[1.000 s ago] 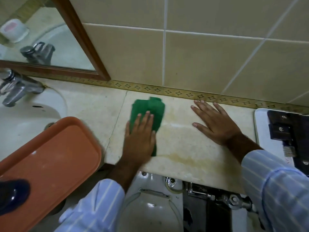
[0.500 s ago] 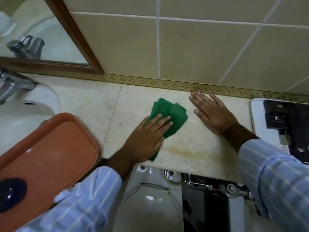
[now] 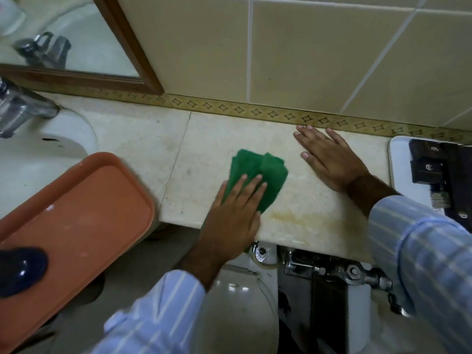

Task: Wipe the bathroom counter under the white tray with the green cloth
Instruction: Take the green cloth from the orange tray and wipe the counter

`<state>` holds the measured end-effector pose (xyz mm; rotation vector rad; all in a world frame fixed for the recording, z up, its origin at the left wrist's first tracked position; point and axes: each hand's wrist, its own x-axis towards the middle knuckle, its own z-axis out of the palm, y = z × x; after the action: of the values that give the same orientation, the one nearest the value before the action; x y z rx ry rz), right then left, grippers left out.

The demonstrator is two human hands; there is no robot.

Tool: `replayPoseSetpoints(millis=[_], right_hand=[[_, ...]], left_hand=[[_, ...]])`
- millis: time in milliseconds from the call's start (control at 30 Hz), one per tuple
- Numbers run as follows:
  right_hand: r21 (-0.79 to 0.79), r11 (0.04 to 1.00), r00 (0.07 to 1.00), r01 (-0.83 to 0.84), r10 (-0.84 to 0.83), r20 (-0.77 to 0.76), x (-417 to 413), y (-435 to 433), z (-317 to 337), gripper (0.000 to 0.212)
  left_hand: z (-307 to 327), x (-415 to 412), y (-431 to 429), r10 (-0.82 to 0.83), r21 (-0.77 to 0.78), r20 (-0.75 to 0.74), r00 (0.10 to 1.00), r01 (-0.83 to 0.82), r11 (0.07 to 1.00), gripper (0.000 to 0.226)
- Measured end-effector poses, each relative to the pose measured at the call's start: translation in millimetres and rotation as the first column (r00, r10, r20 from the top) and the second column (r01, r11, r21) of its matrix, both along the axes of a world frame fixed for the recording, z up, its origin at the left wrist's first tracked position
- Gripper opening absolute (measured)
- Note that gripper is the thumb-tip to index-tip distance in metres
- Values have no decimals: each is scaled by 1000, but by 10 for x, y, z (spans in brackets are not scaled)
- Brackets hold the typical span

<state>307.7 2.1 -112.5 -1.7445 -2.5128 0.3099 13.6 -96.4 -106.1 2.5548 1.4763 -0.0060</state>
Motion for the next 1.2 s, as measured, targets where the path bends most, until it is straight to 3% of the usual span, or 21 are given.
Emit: replayPoseSetpoints(millis=[133,233,300,400,467,500,567,700,800,867,933,1000,1067,1100,1133,1200], right_hand=[[12,1000,1000,2,-2,16,-3,-19,-2,57],[17,1000,1000,2,-2,15,-14,-19,-16,57],[19,1000,1000,5,-5,19,-14,-13,-15,56],[15,1000,1000,3,-3,29,-30,-34,18,56],[15,1000,1000,0,-1,28,-38,-35,34,56],[18,1000,1000,1,-2,27,-35,-37,35,56],[21,1000,1000,-2,1,28,-34,-43,39,56],[26,1000,1000,-3,3,11,-31,-30,40,56],[-8,1000,999,-15,15,-29,11,-29,2,55],[-121,993,989,2,-20,-148,29,36,86,51],[-283,956,942,79,-165,-291,5,126,324,46],[-243,934,880,261,-334,-337,-97,91,587,44],[-77,892,818,446,-441,-368,-332,-147,748,42],[-68,875,795,478,-465,-390,-553,-339,771,42],[-99,886,799,454,-454,-394,-791,-545,743,47],[-135,914,876,382,-405,-263,-1275,-851,564,71]], left_hand=[[-56,-567,258,413,57,-10,911,-411,910,65],[-62,-395,745,532,39,15,847,-532,846,66],[-78,-48,791,476,49,21,879,-476,878,67],[-84,273,278,129,51,18,991,-130,990,66],[-44,108,-98,-36,24,18,999,35,999,65],[-37,-52,-179,-26,7,20,999,26,1000,65],[-53,-362,-90,144,24,16,989,-145,989,65],[-71,-351,610,469,32,28,883,-470,882,65],[-83,156,667,450,69,45,892,-452,889,68],[-102,569,320,288,73,54,956,-291,954,68],[-61,878,-69,93,14,92,991,-95,995,66],[3,886,-118,52,-61,226,973,-39,997,61],[40,591,82,216,-78,371,903,-201,976,58],[10,346,210,321,-51,389,864,-328,943,58],[-17,82,327,413,-21,343,844,-432,902,59],[-88,-317,434,487,33,190,853,-501,865,63]])
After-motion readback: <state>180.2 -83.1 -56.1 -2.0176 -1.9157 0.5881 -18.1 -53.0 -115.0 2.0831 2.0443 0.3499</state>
